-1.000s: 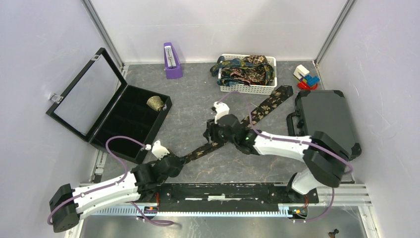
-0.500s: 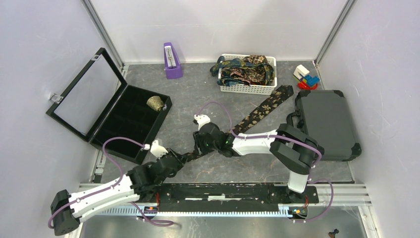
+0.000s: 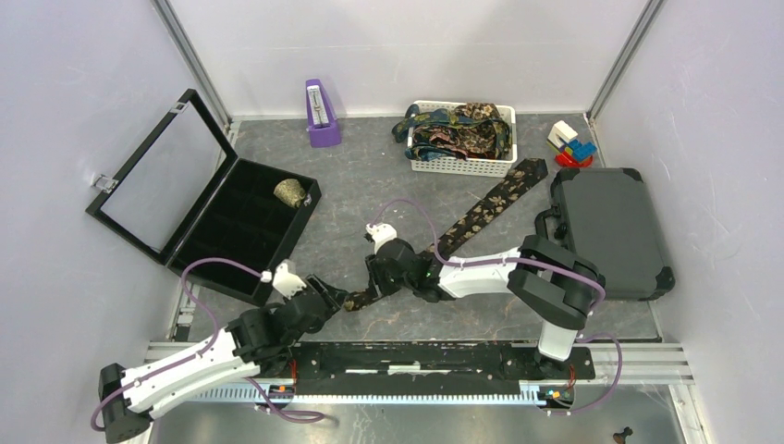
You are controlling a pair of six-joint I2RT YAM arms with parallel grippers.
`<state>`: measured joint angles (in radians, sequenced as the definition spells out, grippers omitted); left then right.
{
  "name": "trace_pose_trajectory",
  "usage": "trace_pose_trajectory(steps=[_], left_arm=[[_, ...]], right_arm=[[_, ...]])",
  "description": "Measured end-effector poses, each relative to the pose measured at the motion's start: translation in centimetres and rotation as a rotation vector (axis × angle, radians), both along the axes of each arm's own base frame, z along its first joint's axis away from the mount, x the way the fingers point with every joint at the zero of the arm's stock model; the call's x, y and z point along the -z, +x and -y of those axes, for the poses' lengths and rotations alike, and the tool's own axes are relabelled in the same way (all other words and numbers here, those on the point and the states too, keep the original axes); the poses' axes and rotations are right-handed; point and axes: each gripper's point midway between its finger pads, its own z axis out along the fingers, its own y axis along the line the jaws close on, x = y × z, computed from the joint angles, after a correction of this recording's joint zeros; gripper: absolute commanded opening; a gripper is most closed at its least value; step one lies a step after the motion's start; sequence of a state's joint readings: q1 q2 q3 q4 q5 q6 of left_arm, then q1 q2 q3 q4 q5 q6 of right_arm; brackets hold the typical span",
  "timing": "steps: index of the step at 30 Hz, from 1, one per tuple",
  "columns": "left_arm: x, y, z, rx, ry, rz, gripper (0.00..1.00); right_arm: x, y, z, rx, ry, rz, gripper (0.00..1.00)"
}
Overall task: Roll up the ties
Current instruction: Roll the tie at the center of the board.
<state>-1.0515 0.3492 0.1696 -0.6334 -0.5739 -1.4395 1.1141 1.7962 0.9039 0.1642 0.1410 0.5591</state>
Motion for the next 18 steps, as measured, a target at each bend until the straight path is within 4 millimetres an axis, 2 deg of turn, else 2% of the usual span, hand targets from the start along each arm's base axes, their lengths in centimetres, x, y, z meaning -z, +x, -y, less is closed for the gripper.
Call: trace_pose_trajectory(steps=[11, 14, 18], left_arm=[[-1.0, -0.5, 1.0, -0.024, -0.139, -0.034, 0.63], [-0.8, -1.0, 1.3, -0.018, -0.157, -0.068, 0.55], [0.1, -1.7, 1.2, -0.002, -0.114, -0.122, 0.52]], right_arm=[[-0.7, 0.1, 0.2, 0.015, 0.010, 0.025, 0.39], [-1.5, 0.4, 0.2, 0.019, 0.019, 0.050, 0.39], [-2.5, 1.3, -0.1, 0.029, 0.009, 0.089, 0.39]])
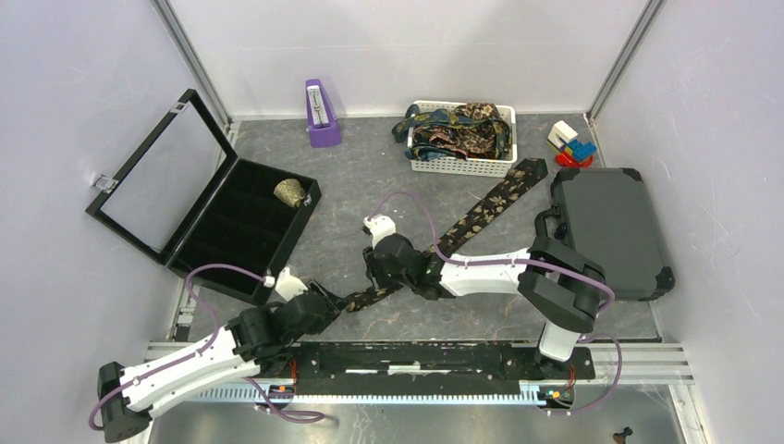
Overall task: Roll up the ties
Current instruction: Roll the tie at the center of the board.
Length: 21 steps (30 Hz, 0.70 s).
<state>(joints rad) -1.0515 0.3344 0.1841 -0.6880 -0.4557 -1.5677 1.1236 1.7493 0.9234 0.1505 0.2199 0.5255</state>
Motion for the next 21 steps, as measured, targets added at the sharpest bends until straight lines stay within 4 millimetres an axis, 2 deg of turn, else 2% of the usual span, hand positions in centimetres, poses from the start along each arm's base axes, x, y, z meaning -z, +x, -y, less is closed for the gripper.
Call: trace_pose_trajectory(steps=[1, 3, 8, 15, 21], left_arm=[[0.1, -0.3, -0.1, 0.007, 0.018, -0.019, 0.50], [-0.1, -0.7, 0.1, 0.022, 0.043, -0.054, 0.39], [-1.7, -1.3, 1.4, 0.078, 0.040, -0.086, 0.32], [-3.3, -2.2, 3.2, 0.155, 0.040, -0.102, 0.30], [-1.7, -2.4, 5.6, 0.208, 0.079, -0.139, 0.21]], right_arm=[[-0.3, 0.3, -0.1, 0.004, -0.001, 0.008, 0.39], [-1.0, 0.7, -0.4, 0.009, -0.001, 0.018, 0.38], [-1.9, 1.8, -1.1, 0.004, -0.002, 0.023, 0.36], [0.2, 1.8, -0.3, -0.009, -0.052, -0.024, 0.33], [1.0, 1.6, -0.3, -0.028, -0.059, -0.052, 0.30]])
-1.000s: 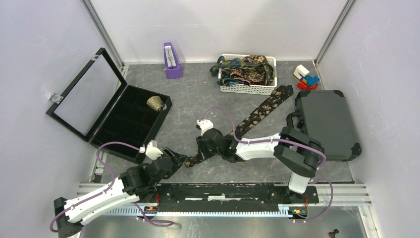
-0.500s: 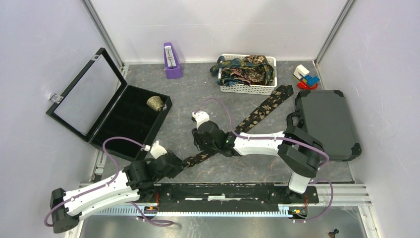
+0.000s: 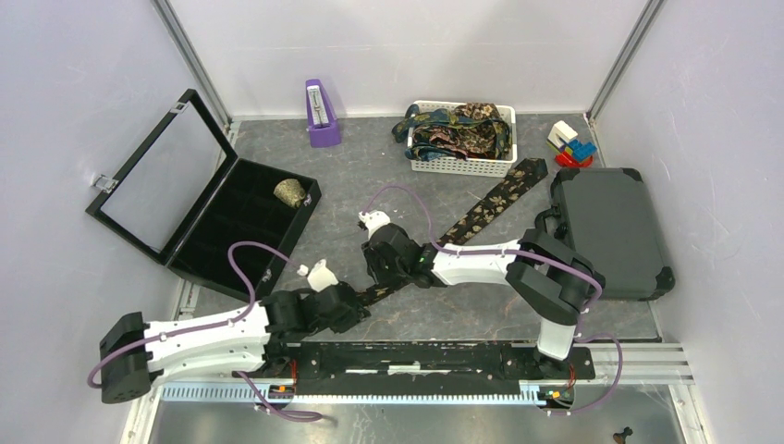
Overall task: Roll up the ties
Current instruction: Roll the tie at the center of the board.
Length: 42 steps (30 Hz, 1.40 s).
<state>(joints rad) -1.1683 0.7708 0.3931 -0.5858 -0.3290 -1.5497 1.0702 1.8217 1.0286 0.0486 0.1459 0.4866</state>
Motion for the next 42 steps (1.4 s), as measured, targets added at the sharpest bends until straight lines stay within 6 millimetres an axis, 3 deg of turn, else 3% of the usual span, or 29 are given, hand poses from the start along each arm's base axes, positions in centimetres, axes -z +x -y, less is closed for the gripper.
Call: trace_pose_trajectory(steps=[9, 18, 26, 35, 42], left_arm=[[2.1, 1.4, 2.4, -0.010, 0.005, 0.023, 0.15], [3.8, 2.1, 2.3, -0.033, 0.035, 0.044, 0.13], [3.7, 3.0, 2.8, -0.054, 0.018, 0.082, 0.12], [3.7, 3.9, 1.9, -0.094, 0.051, 0.129, 0.11], [3.6, 4.3, 0.1, -0.127, 0.104, 0.165, 0.11]], right_arm=[[0.8, -0.9, 0.2, -0.038, -0.007, -0.034, 0.30], [1.9, -1.9, 0.8, -0.062, -0.025, -0.069, 0.29], [2.0, -2.3, 1.2, -0.068, -0.010, -0.078, 0.28], [1.9, -2.7, 1.6, -0.057, -0.003, -0.094, 0.27], [1.8, -2.6, 1.5, -0.036, 0.007, -0.101, 0.28]])
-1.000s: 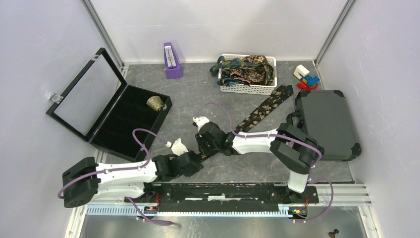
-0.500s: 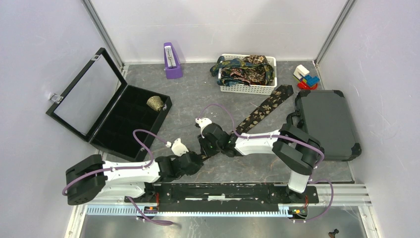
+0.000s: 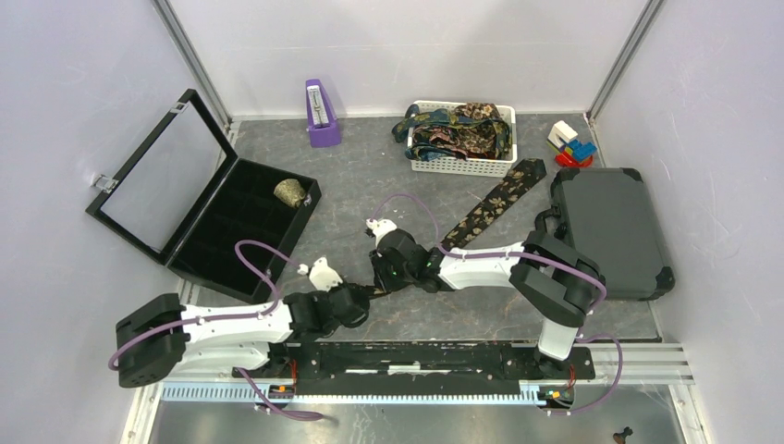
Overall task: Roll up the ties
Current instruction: Roll the tie at the center of the board.
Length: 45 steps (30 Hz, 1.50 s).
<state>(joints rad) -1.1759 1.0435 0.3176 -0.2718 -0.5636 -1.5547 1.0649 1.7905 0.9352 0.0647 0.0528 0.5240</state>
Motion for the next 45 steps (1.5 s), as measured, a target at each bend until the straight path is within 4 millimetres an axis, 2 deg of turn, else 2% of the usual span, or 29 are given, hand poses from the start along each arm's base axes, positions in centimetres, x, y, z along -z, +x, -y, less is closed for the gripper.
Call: trace_pose_trajectory(steps=[8, 13, 15, 18, 22, 25, 27, 33, 45], left_arm=[[-0.2, 0.3, -2.8, -0.043, 0.067, 0.048, 0.11], [-0.9, -0.1, -3.6, -0.039, 0.058, 0.049, 0.17], [-1.3, -0.6, -3.7, -0.025, 0.044, 0.034, 0.27], [-2.2, -1.5, -3.9, 0.012, 0.022, 0.008, 0.54], [-4.7, -2.4, -4.0, 0.060, -0.050, 0.014, 0.71], [-6.8, -2.7, -4.6, 0.072, -0.098, 0.042, 0.89], [-7.7, -2.8, -5.0, 0.075, -0.109, 0.055, 0.96], [-7.2, -2.8, -6.1, 0.062, -0.070, 0.059, 0.98], [-6.5, -1.8, -6.7, 0.018, -0.003, 0.073, 0.88]], right_arm=[[-2.4, 1.2, -2.1, 0.013, 0.061, 0.025, 0.28], [-2.6, 1.3, -2.3, 0.018, 0.070, 0.026, 0.28], [-2.6, 1.3, -2.3, 0.020, 0.070, 0.026, 0.28], [-2.6, 1.3, -2.3, 0.022, 0.071, 0.024, 0.27], [-2.7, 1.2, -2.5, 0.024, 0.077, 0.021, 0.27], [-2.8, 0.6, -2.5, 0.019, 0.088, 0.019, 0.26], [-2.8, 0.1, -2.5, 0.016, 0.098, 0.016, 0.25], [-2.4, -0.9, -2.2, 0.008, 0.116, 0.003, 0.24], [-1.6, -1.6, -1.6, 0.017, 0.134, -0.014, 0.23]])
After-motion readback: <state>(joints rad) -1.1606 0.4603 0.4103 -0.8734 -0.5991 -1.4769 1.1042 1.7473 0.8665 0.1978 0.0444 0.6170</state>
